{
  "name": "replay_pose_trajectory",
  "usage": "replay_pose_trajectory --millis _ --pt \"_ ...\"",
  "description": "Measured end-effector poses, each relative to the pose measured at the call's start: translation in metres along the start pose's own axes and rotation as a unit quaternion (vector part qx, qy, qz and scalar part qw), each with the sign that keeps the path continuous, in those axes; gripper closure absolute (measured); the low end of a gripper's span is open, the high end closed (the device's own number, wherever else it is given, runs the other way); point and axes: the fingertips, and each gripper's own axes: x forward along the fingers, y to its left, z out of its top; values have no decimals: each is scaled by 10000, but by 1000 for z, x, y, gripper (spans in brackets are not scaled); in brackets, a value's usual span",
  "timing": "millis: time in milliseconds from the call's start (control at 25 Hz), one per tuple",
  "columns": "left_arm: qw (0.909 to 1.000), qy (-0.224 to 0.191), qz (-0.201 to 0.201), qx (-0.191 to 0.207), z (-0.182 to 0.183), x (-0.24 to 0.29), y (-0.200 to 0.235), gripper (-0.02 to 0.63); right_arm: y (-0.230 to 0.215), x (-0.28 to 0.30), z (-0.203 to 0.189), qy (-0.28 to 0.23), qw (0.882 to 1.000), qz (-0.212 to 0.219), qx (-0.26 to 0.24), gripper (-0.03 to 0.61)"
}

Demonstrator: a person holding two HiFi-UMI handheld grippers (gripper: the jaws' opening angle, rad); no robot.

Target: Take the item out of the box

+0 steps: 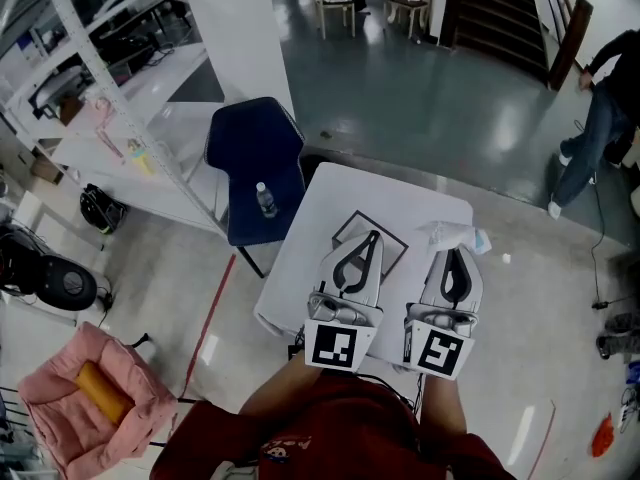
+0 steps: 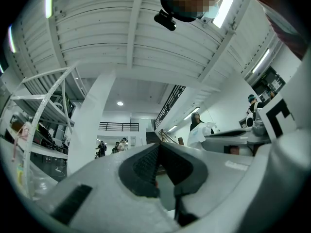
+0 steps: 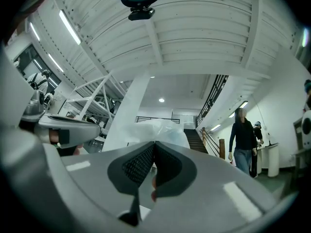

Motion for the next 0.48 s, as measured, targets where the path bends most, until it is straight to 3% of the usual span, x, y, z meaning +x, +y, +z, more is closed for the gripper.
replay_pose_trajectory --millis 480 --pt "10000 -39 50 0 3 -3 7 612 9 0 5 -18 10000 76 10 577"
